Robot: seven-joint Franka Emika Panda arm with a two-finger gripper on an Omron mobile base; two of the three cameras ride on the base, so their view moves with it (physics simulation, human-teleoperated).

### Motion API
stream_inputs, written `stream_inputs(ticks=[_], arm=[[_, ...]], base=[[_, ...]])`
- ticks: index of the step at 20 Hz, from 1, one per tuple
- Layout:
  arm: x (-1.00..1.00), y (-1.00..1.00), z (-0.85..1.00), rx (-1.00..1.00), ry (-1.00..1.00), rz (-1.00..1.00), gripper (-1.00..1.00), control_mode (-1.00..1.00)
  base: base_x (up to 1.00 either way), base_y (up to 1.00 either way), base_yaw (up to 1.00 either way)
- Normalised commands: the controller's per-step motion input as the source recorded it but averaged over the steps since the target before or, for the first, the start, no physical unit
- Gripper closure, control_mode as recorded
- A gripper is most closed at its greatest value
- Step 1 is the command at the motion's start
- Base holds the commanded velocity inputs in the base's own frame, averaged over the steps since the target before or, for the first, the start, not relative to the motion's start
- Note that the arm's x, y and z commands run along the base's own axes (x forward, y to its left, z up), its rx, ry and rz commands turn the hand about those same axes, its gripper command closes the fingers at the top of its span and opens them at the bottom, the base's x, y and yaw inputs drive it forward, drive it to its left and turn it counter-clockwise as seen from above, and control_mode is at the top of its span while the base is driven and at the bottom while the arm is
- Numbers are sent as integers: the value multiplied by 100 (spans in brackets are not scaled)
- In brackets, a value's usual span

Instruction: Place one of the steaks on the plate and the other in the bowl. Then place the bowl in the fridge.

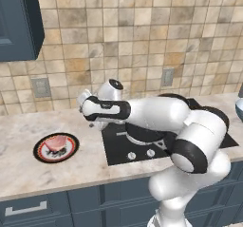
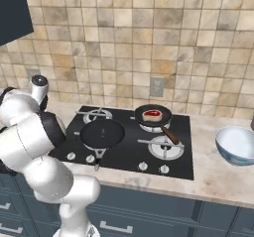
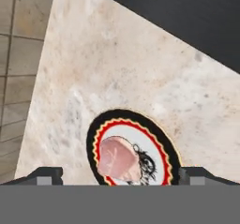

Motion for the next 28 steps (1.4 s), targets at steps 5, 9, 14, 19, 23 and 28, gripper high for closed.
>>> stream_inputs(ticks=[5,9,14,19,23,28], arm=[[-34,-100,18,-16,-18,2,-100,-100],[-7,-98,20,-27,-5,0,-100,-100],[0,-89,29,-26,0,0,-100,-100],[0,-85,40,-6,0,1,-100,-100],[3,-65,7,-18,2,0,-100,-100],[45,-50,1,-12,14,-2,-100,-100]], base=[[0,0,0],[0,0,0],[0,0,0],[0,0,0],[0,0,0],[0,0,0]])
